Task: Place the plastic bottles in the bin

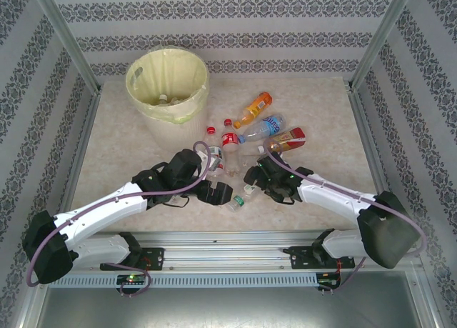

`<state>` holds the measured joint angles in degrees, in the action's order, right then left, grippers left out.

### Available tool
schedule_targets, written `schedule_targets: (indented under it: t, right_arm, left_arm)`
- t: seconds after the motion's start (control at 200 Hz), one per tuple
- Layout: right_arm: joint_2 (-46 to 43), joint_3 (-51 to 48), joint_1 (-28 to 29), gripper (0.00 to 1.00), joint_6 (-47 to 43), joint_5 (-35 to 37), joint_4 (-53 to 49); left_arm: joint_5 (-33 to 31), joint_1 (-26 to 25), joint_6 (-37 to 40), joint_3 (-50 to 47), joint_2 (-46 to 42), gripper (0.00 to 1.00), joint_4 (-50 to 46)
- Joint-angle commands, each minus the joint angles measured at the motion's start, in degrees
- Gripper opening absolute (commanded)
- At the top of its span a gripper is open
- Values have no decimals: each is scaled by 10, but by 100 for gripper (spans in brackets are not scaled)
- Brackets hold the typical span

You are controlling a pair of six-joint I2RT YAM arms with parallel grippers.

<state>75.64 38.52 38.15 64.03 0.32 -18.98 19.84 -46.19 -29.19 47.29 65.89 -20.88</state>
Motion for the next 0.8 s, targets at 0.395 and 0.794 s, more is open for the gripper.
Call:
schedule_targets:
  t: [0.395,0.794]
  right_arm:
    - [66,34,3,85,-21,-14,29]
    - [33,29,3,69,-47,-5,8]
  left_arm:
    - [5,-9,-47,-19,11,100,49]
    - [14,-10,-60,-35,13,100,72]
